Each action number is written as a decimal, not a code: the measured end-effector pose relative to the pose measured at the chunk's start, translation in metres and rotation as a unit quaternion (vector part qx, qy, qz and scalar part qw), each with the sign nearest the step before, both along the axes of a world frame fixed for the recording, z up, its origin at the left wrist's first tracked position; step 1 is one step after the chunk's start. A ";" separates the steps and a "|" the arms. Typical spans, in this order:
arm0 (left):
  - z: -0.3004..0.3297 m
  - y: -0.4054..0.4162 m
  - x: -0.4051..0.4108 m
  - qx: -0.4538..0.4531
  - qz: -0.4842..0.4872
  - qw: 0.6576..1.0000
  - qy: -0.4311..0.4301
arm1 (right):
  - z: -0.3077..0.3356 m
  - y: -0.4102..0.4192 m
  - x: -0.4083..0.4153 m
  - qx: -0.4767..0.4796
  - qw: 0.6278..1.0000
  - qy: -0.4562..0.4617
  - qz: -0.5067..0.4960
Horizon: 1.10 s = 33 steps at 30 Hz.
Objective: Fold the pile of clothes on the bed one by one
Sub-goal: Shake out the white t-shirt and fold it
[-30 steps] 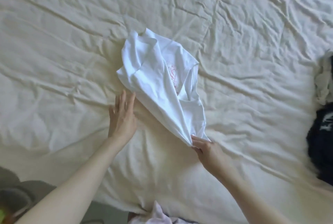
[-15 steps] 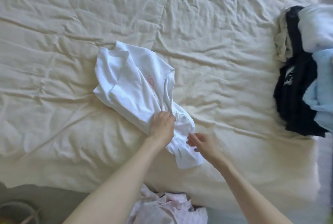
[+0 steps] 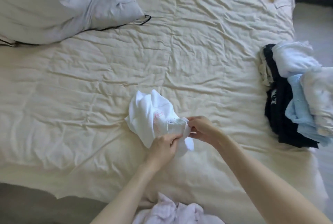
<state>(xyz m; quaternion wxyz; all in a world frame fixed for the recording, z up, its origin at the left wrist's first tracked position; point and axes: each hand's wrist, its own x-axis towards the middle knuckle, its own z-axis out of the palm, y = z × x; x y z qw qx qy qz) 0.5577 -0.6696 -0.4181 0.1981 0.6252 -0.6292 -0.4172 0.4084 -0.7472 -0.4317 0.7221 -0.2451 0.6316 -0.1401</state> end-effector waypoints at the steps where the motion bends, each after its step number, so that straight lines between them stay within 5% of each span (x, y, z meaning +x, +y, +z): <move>1: 0.016 -0.008 0.009 0.009 0.035 0.999 0.019 | 0.019 -0.007 0.004 -0.028 0.999 -0.011 0.011; 6: 0.103 -0.057 0.046 -0.058 0.110 0.991 0.041 | 0.140 -0.040 0.024 -0.200 0.973 0.019 0.113; 11: 0.182 -0.101 0.062 -0.207 -0.005 0.977 -0.047 | 0.261 -0.054 0.022 -0.349 0.923 0.065 0.148; 15: 0.216 -0.114 0.043 -0.233 -0.086 0.968 -0.037 | 0.336 -0.052 0.011 -0.391 0.913 -0.014 0.115; 19: 0.225 -0.113 0.029 -0.205 -0.034 0.977 -0.049 | 0.384 -0.045 -0.002 -0.446 0.888 -0.059 0.098; 26: 0.289 -0.120 0.054 -0.230 0.030 0.972 -0.048 | 0.415 -0.041 -0.039 -0.473 0.868 0.108 0.109; 27: 0.301 -0.123 0.061 -0.230 0.036 0.971 -0.049 | 0.414 -0.043 -0.045 -0.479 0.844 0.187 0.150; 30: 0.333 -0.129 0.075 -0.235 0.036 0.971 -0.033 | 0.404 -0.051 -0.052 -0.521 0.683 0.445 0.253; 31: 0.341 -0.130 0.079 -0.236 0.027 0.971 -0.028 | 0.401 -0.053 -0.053 -0.544 0.655 0.463 0.247; 33: 0.355 -0.130 0.086 -0.237 0.004 0.971 -0.026 | 0.397 -0.060 -0.058 -0.574 0.655 0.442 0.216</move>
